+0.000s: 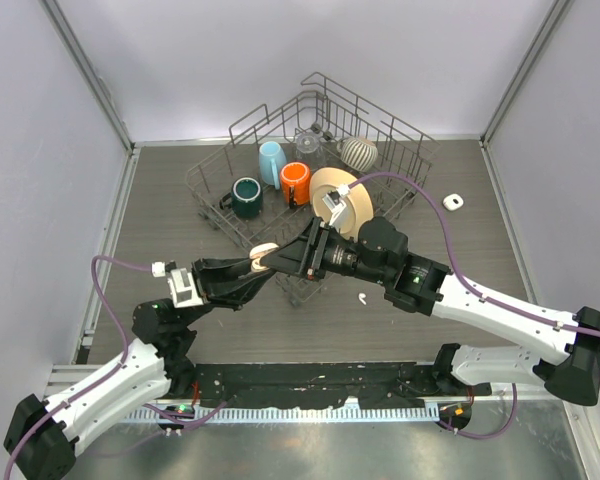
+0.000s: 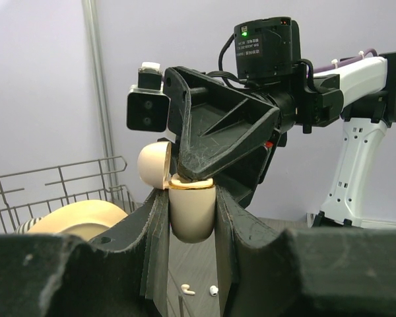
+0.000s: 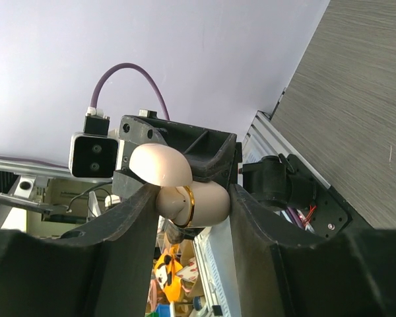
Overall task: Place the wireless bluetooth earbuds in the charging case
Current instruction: Place the earbud in the charging case.
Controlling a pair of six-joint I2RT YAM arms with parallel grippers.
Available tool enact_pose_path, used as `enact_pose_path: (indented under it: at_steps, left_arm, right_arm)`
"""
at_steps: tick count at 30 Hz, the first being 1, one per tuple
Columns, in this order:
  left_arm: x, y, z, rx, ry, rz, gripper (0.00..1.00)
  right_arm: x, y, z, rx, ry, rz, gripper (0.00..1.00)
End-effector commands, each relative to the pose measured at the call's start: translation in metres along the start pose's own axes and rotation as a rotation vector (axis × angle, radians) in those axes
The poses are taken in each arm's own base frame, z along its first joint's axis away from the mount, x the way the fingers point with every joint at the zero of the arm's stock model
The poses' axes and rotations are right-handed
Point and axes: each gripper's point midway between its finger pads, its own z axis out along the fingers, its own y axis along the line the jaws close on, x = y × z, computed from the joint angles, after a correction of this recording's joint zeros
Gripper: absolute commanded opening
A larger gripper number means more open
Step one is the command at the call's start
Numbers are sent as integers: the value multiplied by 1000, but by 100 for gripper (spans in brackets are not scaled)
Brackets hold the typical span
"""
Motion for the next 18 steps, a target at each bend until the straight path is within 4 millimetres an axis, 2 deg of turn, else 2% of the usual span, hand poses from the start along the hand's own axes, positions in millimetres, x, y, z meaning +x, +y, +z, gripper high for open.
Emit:
enact_pose_path:
  at_steps: [1,2,3,7,11,12,18]
  left_arm:
    - [-5,3,5,-5,-7,26,0]
    - [-6,3,5,-4,-6,24,0]
    - [-5,3,6,-4,0,22,0]
    - [3,3,5,-3,33,14,0]
    - [10,3,4,4,69,7,0]
    - [11,2,4,9,75,6,0]
    - [16,2,3,13,98,9,0]
  right_arm:
    - [-6,42,-6,-142,-6,-26,30]
    - [-6,41,-6,-136,-5,-33,27]
    - [-7,41,-6,-131,-10,-40,20]
    - [-12,43,-4,-117,-22,-84,10]
    - [-14,36,-2,-66,-25,-142,5]
    - [-17,40,-3,-67,-29,-152,4]
    - [-21,37,-3,-25,-36,-191,4]
